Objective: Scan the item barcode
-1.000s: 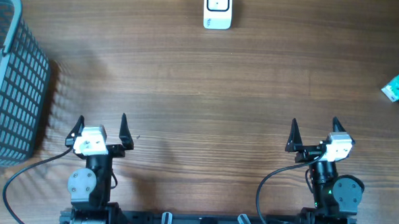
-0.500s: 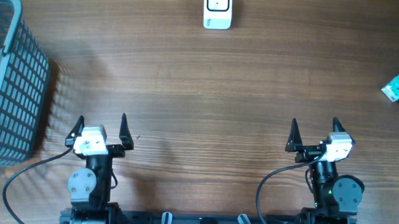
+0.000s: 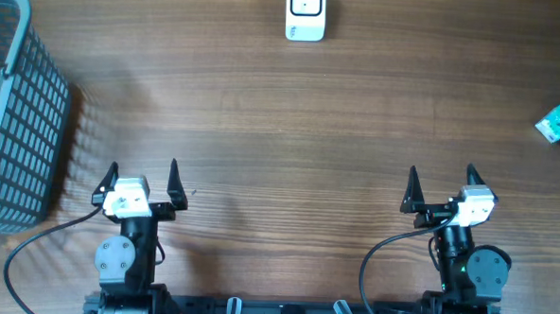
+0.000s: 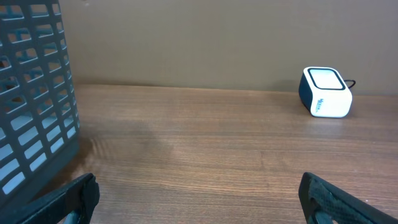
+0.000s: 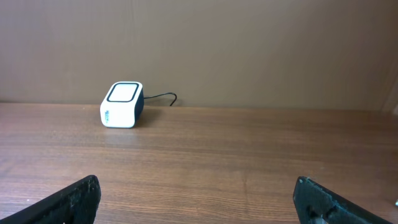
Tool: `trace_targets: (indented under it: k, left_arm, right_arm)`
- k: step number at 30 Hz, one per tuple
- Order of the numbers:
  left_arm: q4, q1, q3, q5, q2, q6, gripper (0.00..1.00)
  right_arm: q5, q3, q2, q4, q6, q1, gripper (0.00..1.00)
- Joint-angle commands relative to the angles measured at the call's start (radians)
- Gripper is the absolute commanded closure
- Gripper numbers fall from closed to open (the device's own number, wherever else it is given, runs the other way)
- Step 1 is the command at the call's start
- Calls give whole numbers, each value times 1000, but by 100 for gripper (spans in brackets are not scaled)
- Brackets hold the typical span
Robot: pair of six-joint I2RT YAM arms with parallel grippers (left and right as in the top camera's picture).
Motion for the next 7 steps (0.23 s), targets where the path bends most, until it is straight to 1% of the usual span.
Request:
trace_targets:
  k: [1, 7]
  left_arm:
    - [4, -1, -10, 8, -11, 4, 0]
    - [4, -1, -10, 8, -11, 4, 0]
  right_arm:
    - [17, -1, -8, 4, 8, -7, 0]
    - [17, -1, -8, 4, 8, -7, 0]
